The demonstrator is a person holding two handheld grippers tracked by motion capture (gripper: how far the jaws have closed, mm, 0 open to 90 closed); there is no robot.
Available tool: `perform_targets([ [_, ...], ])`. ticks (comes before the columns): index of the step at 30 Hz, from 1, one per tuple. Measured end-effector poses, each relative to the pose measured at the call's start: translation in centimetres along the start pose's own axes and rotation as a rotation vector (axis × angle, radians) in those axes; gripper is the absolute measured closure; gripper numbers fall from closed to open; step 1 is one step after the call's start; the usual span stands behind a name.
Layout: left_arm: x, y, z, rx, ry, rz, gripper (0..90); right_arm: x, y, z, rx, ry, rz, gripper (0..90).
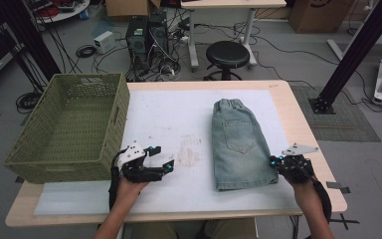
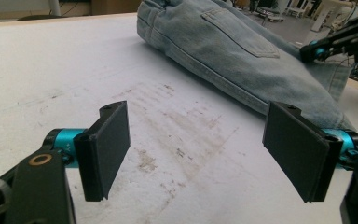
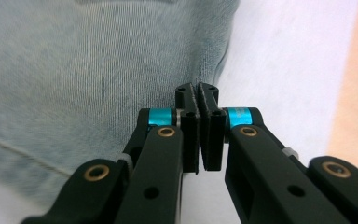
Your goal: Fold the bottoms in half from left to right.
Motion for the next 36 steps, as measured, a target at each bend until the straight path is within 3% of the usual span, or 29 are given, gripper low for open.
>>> perform_targets([
  [3,-0.1,-0.1,0.0,-0.001,0.0,0.001,23.1,-0.3,1.0,-0.6,-0.022,-0.015,-0.005,85.0],
  [6,-0.2,-0.1,0.0,0.0,-0.003,0.003,23.1,-0.3,0.8,-0.3,0.002,-0.006,-0.014,67.1],
  [8,-0.3,-0.1,0.0,-0.001,-0.002,0.005,23.1,-0.3,0.4,0.2,0.032,0.007,-0.015,60.5],
  [10,-0.3,-0.1,-0.1,-0.006,-0.003,0.006,23.1,-0.4,0.0,1.1,0.084,0.016,-0.015,49.8],
  [13,-0.2,-0.1,-0.1,-0.005,-0.004,0.006,23.1,-0.7,-0.5,3.1,0.161,0.017,-0.003,41.1],
  [17,-0.2,-0.2,-0.1,-0.006,0.001,0.006,23.1,-1.4,0.2,6.5,0.219,0.008,0.012,29.1],
  [23,-0.2,-0.3,-0.1,-0.005,0.006,-0.011,23.1,-2.1,3.2,10.1,0.202,0.026,0.067,23.8],
  [29,-0.5,-0.7,0.0,0.004,0.004,-0.003,23.1,-2.3,6.0,13.0,0.165,0.041,0.087,21.9],
  [36,-0.4,-0.8,-0.2,-0.003,0.005,-0.006,23.1,-2.5,8.9,16.0,0.13,0.055,0.058,21.9],
])
Point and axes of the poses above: each handheld gripper's, and its own axes: y roughly forward along the jaws, z roughly out of its top, x roughly to its right, the point moved 7 cm from there along y, roughly forward along the jaws, and after that the axes turned 4 degrees about -x, right-handed, at the moved point
